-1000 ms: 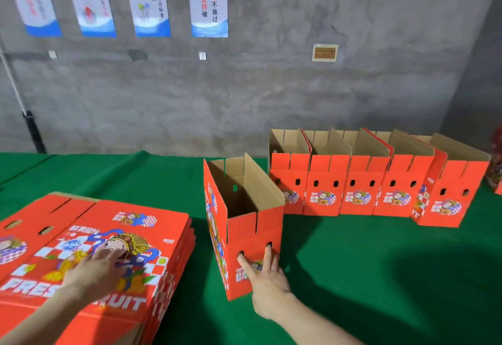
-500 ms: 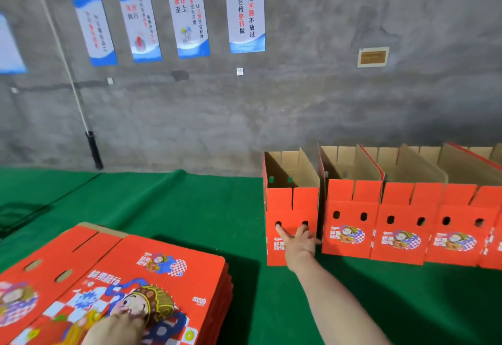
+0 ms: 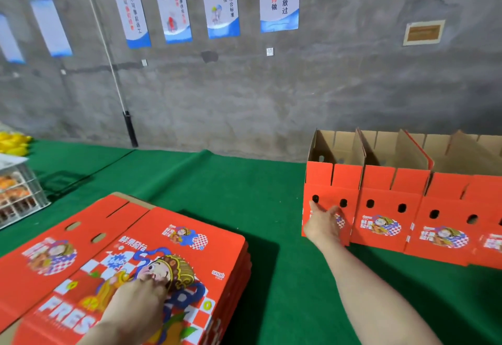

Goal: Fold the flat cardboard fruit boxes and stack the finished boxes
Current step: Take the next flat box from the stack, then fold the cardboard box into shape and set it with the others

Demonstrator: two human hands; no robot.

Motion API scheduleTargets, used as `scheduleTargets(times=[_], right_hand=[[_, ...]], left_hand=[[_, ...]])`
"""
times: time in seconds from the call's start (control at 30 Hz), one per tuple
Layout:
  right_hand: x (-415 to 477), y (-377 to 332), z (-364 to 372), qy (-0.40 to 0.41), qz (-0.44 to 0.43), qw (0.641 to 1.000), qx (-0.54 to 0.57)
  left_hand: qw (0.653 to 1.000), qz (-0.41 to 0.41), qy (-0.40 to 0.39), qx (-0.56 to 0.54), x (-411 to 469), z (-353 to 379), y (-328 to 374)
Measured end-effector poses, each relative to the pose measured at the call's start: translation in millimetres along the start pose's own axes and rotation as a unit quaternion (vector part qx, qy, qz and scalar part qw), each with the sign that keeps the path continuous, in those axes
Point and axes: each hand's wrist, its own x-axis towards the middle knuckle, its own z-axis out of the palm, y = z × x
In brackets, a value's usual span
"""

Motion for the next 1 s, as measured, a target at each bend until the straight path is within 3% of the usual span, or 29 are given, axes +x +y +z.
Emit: scheduleTargets(times=[0.07, 0.13, 0.27, 0.37, 0.43, 0.5, 0.57, 0.67, 0.77, 0.9, 1.0], right_hand=[[-17.2, -2.3, 29.2, 0.014, -0.058, 0.996, 0.065], [-64.5, -16.2, 51.7, 0.003, -0.134, 0.980, 0.147], [-184.1, -36.1, 82.3, 0.003, -0.240, 0.922, 0.304], [-258.0, -31.2, 93.2, -0.101, -0.174, 0.920, 0.335], [-288.5, -23.9, 94.9, -0.177, -0.122, 0.919, 0.329], [-308.1, -13.8, 92.5, -0.220, -0.091, 0.921, 0.310], [-324.1, -6.3, 92.6, -0.237, -0.070, 0.920, 0.303], [-338.1, -2.3, 87.6, -0.212, 0.006, 0.910, 0.357], [-341.8, 8.3, 68.0, -0.243, 0.087, 0.849, 0.461], [-341.5, 35.5, 47.5, -0.239, 0.158, 0.840, 0.461], [-345.2, 51.7, 27.9, -0.221, 0.167, 0.842, 0.463]], left_hand=[[1.000, -0.003, 0.014, 0.007, 0.5, 0.0, -1.6], [0.999, -0.020, -0.033, 0.001, 0.1, -0.2, -0.2], [0.998, -0.049, -0.022, -0.041, -6.0, -0.6, 2.6], [0.985, -0.080, -0.019, -0.153, -22.0, 9.1, -8.1], [0.979, -0.111, 0.020, -0.170, -41.8, 15.9, -25.9], [0.967, -0.170, 0.068, -0.179, -63.6, 28.9, -46.8], [0.963, -0.189, 0.051, -0.188, -87.8, 40.0, -55.4], [0.964, -0.110, 0.012, -0.240, -119.4, 43.9, -27.6], [0.952, -0.027, 0.044, -0.301, -150.4, 38.8, 17.3], [0.942, 0.041, 0.033, -0.330, -179.5, 32.7, 47.6], [0.884, 0.088, 0.066, -0.454, -192.2, 18.8, 42.9]])
